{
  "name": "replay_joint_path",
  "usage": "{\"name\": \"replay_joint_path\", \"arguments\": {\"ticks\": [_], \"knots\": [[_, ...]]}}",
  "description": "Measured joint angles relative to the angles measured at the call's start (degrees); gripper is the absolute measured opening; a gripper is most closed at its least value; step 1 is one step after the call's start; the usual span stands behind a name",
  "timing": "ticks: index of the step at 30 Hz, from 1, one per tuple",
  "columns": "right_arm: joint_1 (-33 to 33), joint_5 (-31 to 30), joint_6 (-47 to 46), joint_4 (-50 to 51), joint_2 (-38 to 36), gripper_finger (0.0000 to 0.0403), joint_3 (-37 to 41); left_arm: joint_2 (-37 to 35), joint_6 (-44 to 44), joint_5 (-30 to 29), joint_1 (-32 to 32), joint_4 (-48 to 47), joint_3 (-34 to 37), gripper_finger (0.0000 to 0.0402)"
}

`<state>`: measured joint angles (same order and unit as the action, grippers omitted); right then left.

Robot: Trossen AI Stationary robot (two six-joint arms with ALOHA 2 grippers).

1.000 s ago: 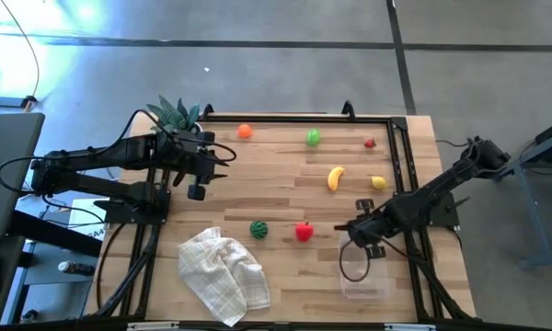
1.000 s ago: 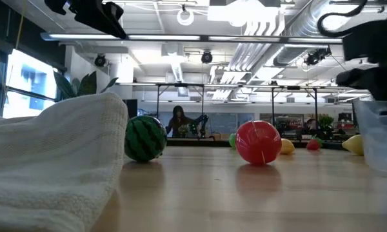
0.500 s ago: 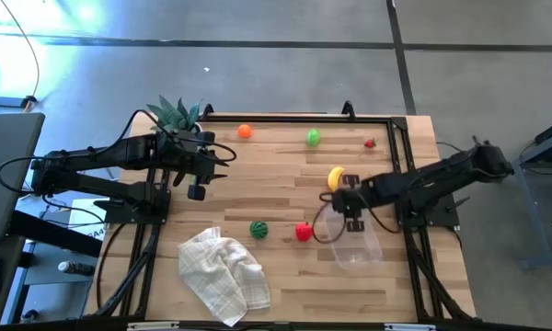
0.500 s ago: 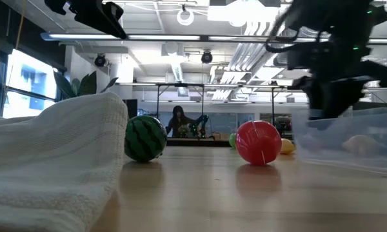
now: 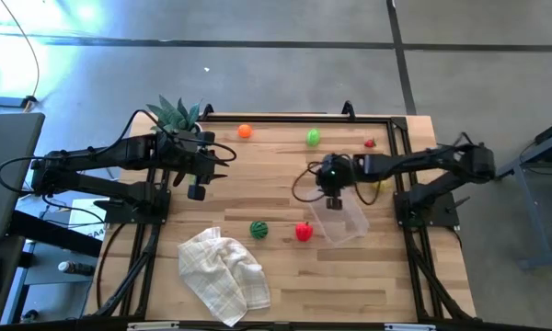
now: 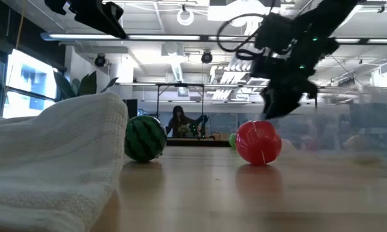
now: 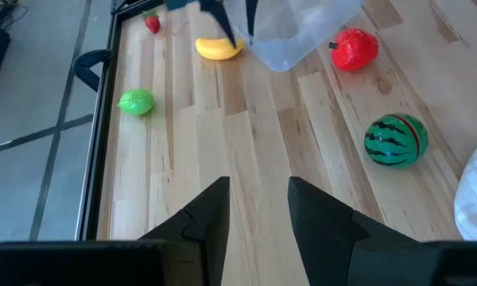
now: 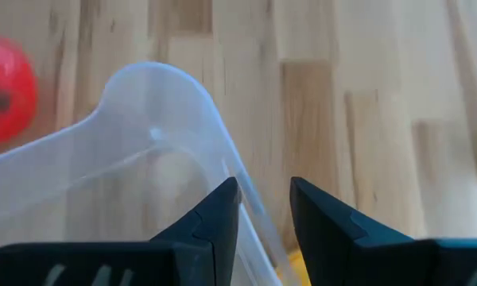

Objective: Pick and placing Produce into tupperware
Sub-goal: Move the transparent bin to the center of the table

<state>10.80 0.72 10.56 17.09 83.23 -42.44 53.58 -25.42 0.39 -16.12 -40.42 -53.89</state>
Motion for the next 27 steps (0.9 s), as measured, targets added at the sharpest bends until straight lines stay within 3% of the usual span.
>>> {"name": "replay_joint_path", "arguments": {"ticks": [5,13,19,27], "knots": [[0.3,0.1,1.1,1.1,8.3,0.0107,-6.5,0.0,0.0,0.0,0.0,0.0,0.0,0.0117],[0.0,-0.3,6.2,3.3,14.8,0.0107,-19.4,0.0,0.0,0.0,0.0,0.0,0.0,0.0117],[1.0,-0.3,8.8,4.0,17.5,0.0107,-24.2,0.0,0.0,0.0,0.0,0.0,0.0,0.0117],[1.4,-0.2,7.7,8.8,15.1,0.0107,-25.0,0.0,0.0,0.0,0.0,0.0,0.0,0.0117]]}}
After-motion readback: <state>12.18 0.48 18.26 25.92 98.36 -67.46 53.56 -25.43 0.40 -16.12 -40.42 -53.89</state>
